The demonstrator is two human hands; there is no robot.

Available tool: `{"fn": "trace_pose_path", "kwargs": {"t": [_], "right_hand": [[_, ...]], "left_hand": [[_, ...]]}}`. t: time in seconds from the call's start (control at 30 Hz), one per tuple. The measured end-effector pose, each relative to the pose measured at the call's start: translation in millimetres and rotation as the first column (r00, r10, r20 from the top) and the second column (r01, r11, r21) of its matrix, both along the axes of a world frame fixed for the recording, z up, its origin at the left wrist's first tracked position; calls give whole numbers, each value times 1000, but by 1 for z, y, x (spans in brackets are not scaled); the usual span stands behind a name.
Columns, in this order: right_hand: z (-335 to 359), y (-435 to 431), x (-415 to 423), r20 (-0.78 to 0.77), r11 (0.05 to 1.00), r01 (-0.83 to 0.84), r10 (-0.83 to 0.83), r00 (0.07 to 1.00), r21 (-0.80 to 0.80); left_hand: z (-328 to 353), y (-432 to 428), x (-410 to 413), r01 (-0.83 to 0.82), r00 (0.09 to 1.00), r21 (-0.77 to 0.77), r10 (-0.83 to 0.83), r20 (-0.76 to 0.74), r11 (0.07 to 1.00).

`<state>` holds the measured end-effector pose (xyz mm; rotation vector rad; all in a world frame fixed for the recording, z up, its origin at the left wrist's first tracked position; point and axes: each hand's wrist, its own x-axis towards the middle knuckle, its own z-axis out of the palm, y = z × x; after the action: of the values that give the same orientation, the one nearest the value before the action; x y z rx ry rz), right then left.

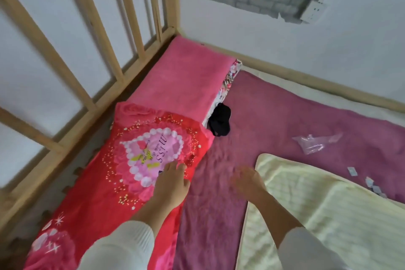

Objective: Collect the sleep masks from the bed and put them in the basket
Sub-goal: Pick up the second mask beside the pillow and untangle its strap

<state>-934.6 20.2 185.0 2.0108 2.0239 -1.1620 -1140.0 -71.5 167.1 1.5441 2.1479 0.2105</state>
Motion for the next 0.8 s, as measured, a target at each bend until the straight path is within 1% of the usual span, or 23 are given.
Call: {"fn": "trace_pose_path", "kwargs": {"t": [0.07, 0.13, 0.23, 0.3, 0.4, 0.5, 0.6, 0.67, 0.73, 0.8], "right_hand": [[-19, 37, -4, 3, 999, 38, -38, 999, -2], [-44, 70, -9, -11, 999, 42, -42, 999, 19], [-90, 114, -18, 62, 999, -44, 42, 997, 29], [-123, 141, -27, 87, 996, -83, 79, 993, 42], [-162, 170, -44, 98, 987, -134, 125, 987, 91], [-192, 187, -59, 201, 975, -171, 142, 969, 138], [-214, 201, -72, 331, 962, -209, 143, 933, 175], [-221, 209, -77, 384, 954, -235, 149, 911, 186], [-220, 211, -77, 358, 960, -202, 123, 925, 193], [-214, 208, -74, 292, 970, -151, 90, 952, 193]], "left_hand": [[-27, 38, -8, 34, 999, 0, -34, -29, 999], [-57, 69, -17, 65, 995, -5, -65, -74, 998], [-105, 101, -29, 115, 981, -11, -115, -153, 993], [-135, 114, -34, 157, 968, 23, -149, -203, 987], [-178, 120, -36, 178, 951, 64, -155, -267, 982], [-213, 117, -38, 185, 941, 117, -142, -308, 976], [-231, 113, -41, 192, 936, 152, -134, -326, 970], [-234, 114, -42, 187, 940, 158, -130, -316, 970], [-233, 116, -42, 176, 944, 136, -128, -303, 975], [-226, 118, -40, 164, 952, 90, -134, -276, 982]]}}
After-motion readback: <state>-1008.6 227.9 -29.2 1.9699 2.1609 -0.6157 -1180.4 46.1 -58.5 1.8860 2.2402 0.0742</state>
